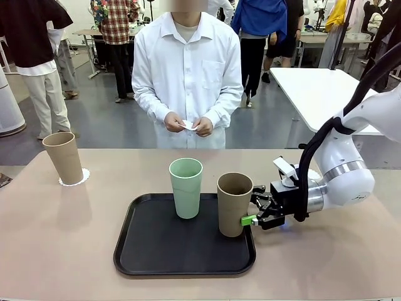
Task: Place coasters on the table and set cups on them.
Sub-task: Take one Reusable plastic cup from the Flat Tray and place it on a coaster set by the human.
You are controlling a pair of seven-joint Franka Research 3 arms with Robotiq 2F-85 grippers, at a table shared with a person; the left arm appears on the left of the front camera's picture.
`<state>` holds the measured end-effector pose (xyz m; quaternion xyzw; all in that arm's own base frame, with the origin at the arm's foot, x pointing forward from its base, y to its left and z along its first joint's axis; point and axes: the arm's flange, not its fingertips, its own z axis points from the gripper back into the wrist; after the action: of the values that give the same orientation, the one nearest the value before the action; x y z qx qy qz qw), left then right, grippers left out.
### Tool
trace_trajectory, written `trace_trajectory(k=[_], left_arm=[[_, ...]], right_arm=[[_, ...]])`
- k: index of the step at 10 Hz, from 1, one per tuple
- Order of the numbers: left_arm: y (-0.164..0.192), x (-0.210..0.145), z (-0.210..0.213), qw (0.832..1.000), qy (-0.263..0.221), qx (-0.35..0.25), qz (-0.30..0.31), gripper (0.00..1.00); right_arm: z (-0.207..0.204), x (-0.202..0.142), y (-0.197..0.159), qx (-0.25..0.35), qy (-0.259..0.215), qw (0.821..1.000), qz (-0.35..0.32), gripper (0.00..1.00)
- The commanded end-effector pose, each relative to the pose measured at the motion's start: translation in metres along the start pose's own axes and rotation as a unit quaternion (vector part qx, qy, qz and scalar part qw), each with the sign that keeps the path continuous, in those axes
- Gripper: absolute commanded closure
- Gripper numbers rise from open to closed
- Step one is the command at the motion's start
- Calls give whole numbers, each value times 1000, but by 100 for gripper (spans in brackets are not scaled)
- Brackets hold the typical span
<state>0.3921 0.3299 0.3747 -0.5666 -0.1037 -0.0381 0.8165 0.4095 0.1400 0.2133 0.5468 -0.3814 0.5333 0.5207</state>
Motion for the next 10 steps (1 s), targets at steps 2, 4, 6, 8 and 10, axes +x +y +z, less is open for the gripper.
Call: trace_trajectory(k=[2, 4, 6, 8, 10], left_arm=[[-2, -2, 1, 1000, -1, -4, -3, 0], [-2, -2, 1, 1000, -1, -4, -3, 0], [-2, -2, 1, 1000, -1, -4, -3, 0], [-2, -2, 1, 1000, -1, -4, -3, 0], [-2, -2, 1, 1000, -1, -4, -3, 0]], right_arm=[[-15, -3, -8, 10, 16, 1000, 5, 0], [-21, -4, -9, 13, 20, 1000, 13, 0], [-22, -4, -9, 12, 27, 999, 21, 58], [-21, -4, -9, 7, 33, 999, 26, 100], [-19, -1, -8, 4, 31, 999, 26, 100]])
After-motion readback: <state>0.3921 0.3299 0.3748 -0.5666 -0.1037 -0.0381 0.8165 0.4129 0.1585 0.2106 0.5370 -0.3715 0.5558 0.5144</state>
